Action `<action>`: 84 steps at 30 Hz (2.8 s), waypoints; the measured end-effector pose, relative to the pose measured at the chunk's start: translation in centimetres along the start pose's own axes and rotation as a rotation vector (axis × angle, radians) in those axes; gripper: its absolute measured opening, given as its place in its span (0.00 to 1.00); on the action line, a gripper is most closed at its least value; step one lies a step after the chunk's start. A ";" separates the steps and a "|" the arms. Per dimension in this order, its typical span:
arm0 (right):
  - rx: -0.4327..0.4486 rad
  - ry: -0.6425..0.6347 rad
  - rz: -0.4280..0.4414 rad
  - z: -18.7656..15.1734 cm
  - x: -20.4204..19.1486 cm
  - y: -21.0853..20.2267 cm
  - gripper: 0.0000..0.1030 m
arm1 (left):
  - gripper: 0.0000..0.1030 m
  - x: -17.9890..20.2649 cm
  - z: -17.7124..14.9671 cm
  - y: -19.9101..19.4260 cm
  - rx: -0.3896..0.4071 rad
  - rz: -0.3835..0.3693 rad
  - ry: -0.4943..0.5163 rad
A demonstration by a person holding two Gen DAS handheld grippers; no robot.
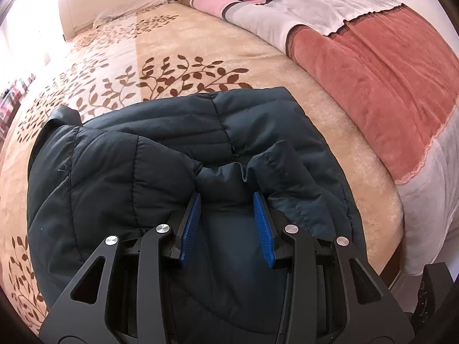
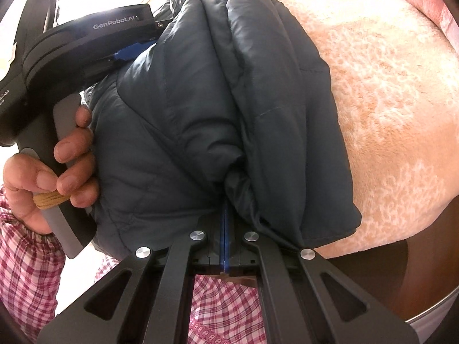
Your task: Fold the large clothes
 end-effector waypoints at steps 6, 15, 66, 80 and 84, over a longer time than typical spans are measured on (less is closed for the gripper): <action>-0.002 -0.001 0.000 0.0 0.1 0.0 0.00 | 0.37 0.0 -0.1 0.0 0.014 0.001 0.003; -0.012 -0.010 -0.005 0.0 0.2 0.1 0.00 | 0.37 -0.1 -0.2 -0.1 0.039 -0.001 0.001; 0.025 -0.041 -0.082 -0.4 -3.4 1.0 0.00 | 0.90 -12.2 -19.9 -6.3 -0.038 -0.522 -0.604; 0.029 0.005 0.003 -0.2 -2.3 0.4 0.00 | 0.69 -9.7 -18.6 -6.4 -0.028 -0.484 -0.537; 0.025 0.011 0.016 -0.2 -1.9 -0.1 0.00 | 0.66 -9.4 -18.2 -6.5 -0.030 -0.452 -0.527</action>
Point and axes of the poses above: each gripper's, at about its wrist camera, not at the fingertips, and y roughly the way its jaws point, x to its right, z to its top, the point moved 6 cm from there along y, roughly the way its jaws point
